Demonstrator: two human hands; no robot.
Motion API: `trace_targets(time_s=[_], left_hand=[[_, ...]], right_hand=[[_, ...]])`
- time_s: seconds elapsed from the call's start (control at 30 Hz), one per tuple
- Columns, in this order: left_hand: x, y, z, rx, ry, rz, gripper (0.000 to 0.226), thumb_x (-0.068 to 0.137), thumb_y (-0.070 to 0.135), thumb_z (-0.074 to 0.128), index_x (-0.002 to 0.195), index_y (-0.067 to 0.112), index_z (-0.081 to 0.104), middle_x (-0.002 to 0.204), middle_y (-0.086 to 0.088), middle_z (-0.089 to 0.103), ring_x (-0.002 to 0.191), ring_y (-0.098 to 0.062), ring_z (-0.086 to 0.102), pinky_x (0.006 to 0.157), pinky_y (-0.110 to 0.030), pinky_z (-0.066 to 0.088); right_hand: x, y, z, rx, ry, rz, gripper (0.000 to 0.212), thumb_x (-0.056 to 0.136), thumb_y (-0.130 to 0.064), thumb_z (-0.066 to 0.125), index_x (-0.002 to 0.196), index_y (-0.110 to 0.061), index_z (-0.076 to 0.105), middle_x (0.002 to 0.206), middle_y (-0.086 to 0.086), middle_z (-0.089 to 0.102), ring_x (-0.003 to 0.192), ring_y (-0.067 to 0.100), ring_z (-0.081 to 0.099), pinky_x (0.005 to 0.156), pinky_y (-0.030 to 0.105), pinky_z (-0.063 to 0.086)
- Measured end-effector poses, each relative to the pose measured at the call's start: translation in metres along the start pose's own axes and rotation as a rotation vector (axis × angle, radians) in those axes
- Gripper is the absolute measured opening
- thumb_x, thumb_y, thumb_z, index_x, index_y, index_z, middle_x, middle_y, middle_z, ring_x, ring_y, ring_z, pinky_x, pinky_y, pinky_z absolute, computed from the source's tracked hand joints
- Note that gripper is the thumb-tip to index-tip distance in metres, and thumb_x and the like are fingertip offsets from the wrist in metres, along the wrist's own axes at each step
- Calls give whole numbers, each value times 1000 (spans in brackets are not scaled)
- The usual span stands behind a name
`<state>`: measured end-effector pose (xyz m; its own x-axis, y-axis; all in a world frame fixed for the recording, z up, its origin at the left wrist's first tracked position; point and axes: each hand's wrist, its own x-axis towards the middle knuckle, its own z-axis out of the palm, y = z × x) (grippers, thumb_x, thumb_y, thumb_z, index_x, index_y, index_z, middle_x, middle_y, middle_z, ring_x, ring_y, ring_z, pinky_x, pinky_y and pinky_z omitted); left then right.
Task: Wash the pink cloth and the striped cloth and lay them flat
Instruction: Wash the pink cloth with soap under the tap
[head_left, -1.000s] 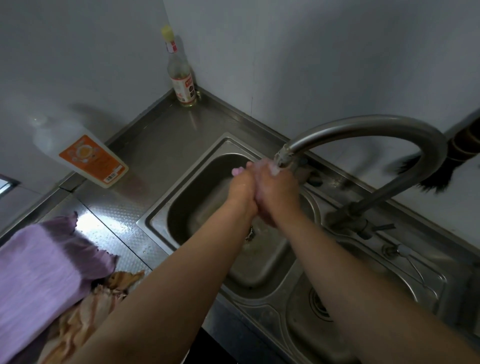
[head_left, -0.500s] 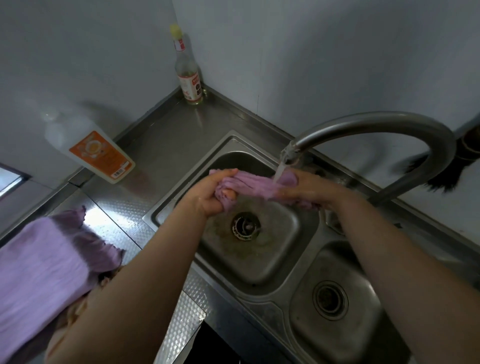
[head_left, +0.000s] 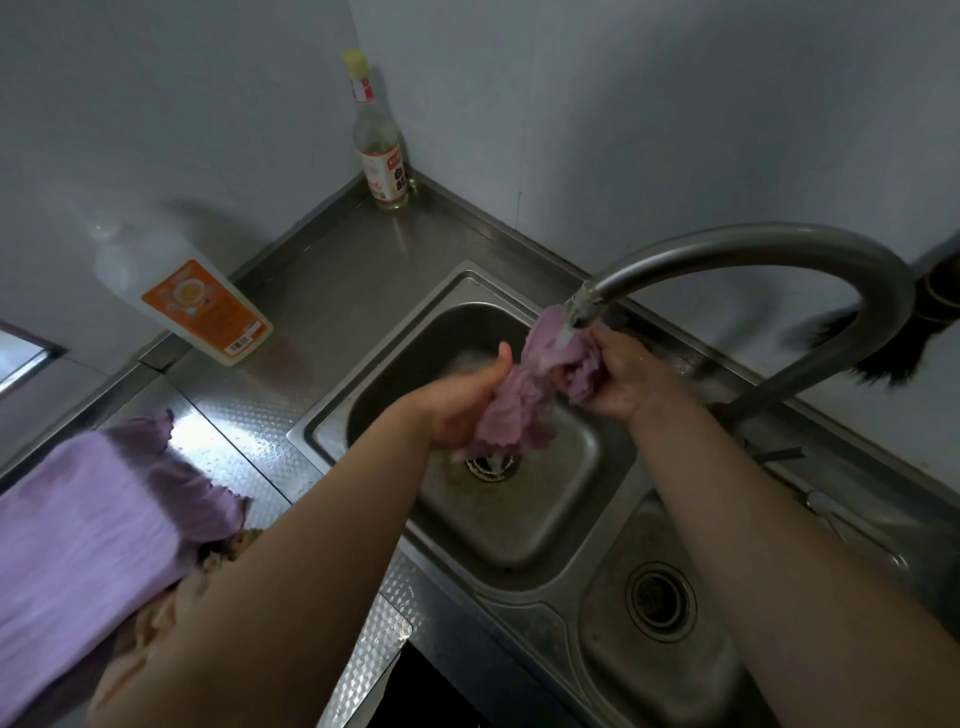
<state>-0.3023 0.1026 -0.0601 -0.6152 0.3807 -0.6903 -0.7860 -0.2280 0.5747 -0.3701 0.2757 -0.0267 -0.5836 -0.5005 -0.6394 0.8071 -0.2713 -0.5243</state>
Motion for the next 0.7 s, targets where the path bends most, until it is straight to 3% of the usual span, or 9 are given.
trace_targets(time_s=[0.07, 0.17, 0.23, 0.3, 0.37, 0.47, 0.5, 0.6, 0.7], left_hand=[[3, -10, 10, -96, -62, 39, 66, 86, 63, 40, 126, 13, 56, 119, -15, 65, 112, -31, 60, 107, -45, 40], [7, -17, 20, -274, 24, 160, 51, 86, 42, 56, 124, 8, 55, 114, -16, 66, 105, -30, 63, 100, -45, 46], [12, -14, 20, -510, 134, 215, 50, 96, 37, 49, 133, 4, 49, 129, -22, 58, 120, -36, 55, 108, -51, 37], [12, -6, 24, -655, 246, 254, 52, 99, 39, 43, 134, 1, 48, 131, -24, 56, 124, -37, 53, 109, -51, 36], [10, 4, 36, -607, 402, 271, 39, 101, 36, 40, 114, 3, 56, 111, -19, 65, 106, -29, 63, 96, -43, 49], [15, 7, 54, -467, 513, 287, 28, 103, 23, 37, 84, 13, 54, 77, -7, 52, 61, -13, 58, 55, -21, 50], [16, 6, 62, -409, 528, 298, 29, 102, 23, 39, 80, 14, 57, 73, -6, 50, 52, -13, 56, 46, -21, 47], [16, 9, 83, -292, 505, 280, 28, 99, 37, 44, 88, 20, 64, 69, -6, 57, 52, -16, 55, 46, -26, 43], [21, 16, 72, -159, 556, 268, 21, 100, 32, 43, 94, 20, 59, 79, 2, 59, 64, -13, 57, 52, -28, 48]], right_hand=[[-8, -2, 12, 161, 7, 9, 27, 99, -20, 41, 83, -5, 56, 59, 10, 67, 50, 15, 67, 44, 22, 52], [-19, -6, 21, 159, 50, -85, 35, 102, -23, 39, 78, -4, 55, 51, 9, 62, 41, 14, 62, 35, 18, 45], [-20, -2, 16, -192, 205, -252, 21, 96, -25, 52, 94, -5, 59, 69, 9, 68, 56, 22, 65, 46, 21, 46], [-23, 12, 14, -657, 342, -353, 15, 90, -30, 60, 91, -15, 60, 74, 3, 65, 57, 18, 58, 48, 22, 41], [-28, 34, 24, -961, 326, -395, 17, 92, -37, 56, 83, -21, 58, 71, -5, 62, 59, 5, 59, 51, 18, 42], [-25, 55, 38, -1234, 349, -504, 26, 96, -40, 47, 76, -25, 53, 71, -4, 61, 68, 10, 62, 60, 23, 46], [-18, 51, 37, -1248, 414, -526, 28, 96, -39, 46, 74, -24, 52, 70, -4, 59, 66, 12, 61, 60, 25, 47], [2, 28, 29, -1018, 576, -517, 29, 95, -37, 49, 71, -21, 53, 67, -1, 58, 61, 13, 58, 57, 29, 48], [3, 36, 31, -881, 513, -517, 21, 92, -32, 55, 74, -22, 55, 69, -5, 58, 66, 12, 62, 56, 22, 45]])
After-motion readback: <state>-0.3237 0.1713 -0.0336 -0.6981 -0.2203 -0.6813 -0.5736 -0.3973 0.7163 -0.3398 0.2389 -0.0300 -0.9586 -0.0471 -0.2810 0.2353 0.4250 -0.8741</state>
